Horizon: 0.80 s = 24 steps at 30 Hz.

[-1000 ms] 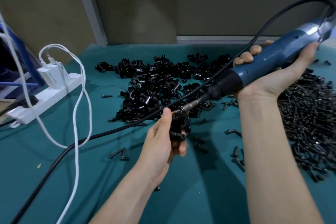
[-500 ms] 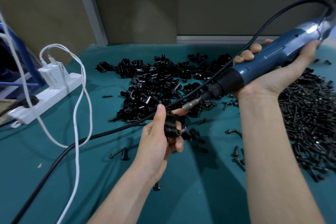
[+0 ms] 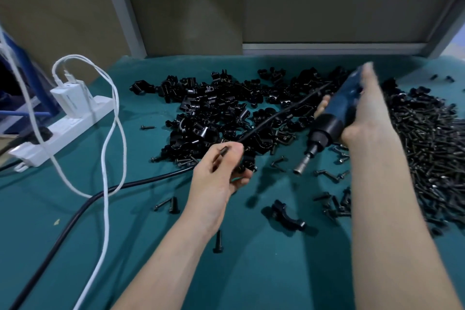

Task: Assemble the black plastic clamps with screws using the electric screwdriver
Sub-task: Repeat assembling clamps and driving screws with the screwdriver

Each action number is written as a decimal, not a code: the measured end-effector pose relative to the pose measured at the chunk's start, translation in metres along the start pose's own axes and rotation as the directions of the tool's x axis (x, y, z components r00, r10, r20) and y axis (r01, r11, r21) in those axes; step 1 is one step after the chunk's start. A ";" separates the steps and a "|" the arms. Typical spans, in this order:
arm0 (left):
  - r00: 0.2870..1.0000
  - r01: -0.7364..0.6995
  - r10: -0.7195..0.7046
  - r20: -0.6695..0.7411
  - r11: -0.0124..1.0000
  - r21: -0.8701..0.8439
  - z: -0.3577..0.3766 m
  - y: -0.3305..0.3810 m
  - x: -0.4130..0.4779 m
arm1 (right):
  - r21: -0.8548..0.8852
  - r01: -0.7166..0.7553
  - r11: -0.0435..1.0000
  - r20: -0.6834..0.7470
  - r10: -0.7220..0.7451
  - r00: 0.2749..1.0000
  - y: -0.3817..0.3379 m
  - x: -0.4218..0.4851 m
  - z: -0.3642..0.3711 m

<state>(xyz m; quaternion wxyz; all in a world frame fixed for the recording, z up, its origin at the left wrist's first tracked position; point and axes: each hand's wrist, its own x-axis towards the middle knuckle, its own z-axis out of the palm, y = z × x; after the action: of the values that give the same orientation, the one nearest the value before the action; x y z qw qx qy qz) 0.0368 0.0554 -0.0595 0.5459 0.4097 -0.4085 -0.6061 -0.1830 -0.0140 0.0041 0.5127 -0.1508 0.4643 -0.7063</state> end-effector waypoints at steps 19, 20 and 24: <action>0.993 -0.106 0.099 0.068 0.989 0.106 0.003 -0.008 -0.001 | -0.807 0.574 0.140 0.517 -0.301 0.801 0.012 -0.082 -0.030; 0.994 -0.101 0.096 0.057 0.991 0.092 0.003 -0.008 -0.001 | -0.794 0.596 0.122 0.579 -0.146 0.802 0.020 -0.107 -0.033; 0.991 -0.105 0.102 0.089 0.994 0.019 0.003 -0.007 -0.001 | -0.728 0.627 -0.275 0.601 0.184 0.778 0.058 -0.138 -0.069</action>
<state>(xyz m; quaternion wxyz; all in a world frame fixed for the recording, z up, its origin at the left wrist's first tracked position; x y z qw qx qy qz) 0.0319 0.0573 -0.0652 0.5532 0.3675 -0.4598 -0.5894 -0.1379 0.1374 -0.0429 0.1386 -0.7580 0.6310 -0.0894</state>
